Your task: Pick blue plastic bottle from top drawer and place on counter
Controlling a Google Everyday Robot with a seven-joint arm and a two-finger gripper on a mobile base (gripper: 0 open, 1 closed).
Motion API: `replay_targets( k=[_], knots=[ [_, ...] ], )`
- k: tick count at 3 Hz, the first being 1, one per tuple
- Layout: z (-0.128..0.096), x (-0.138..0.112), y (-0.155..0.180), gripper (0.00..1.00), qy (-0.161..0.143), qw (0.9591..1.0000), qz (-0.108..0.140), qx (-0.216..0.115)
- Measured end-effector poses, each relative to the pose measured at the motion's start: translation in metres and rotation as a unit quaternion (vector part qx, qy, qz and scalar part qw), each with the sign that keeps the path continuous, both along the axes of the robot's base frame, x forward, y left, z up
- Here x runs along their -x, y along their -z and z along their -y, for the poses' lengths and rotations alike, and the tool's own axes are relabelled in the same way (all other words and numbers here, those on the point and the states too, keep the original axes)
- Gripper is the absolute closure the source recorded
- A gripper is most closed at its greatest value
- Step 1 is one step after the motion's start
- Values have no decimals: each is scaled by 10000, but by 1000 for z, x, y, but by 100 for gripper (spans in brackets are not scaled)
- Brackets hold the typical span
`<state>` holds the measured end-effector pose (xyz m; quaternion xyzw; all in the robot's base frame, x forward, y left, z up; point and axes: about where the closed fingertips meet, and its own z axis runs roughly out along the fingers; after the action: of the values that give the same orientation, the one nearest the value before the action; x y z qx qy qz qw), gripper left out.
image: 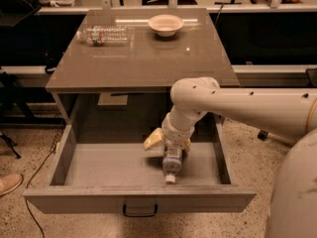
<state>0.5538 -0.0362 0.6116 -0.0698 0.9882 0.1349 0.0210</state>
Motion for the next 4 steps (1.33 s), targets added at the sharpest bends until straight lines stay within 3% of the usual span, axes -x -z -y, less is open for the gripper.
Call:
replay_targets(
  k=[2, 3, 4],
  knots=[
    [12, 0, 7, 66, 77, 10000, -22, -23],
    [18, 5, -14, 89, -146, 9994, 208, -232],
    [34, 23, -71, 100, -412, 9939, 674, -773]
  ],
)
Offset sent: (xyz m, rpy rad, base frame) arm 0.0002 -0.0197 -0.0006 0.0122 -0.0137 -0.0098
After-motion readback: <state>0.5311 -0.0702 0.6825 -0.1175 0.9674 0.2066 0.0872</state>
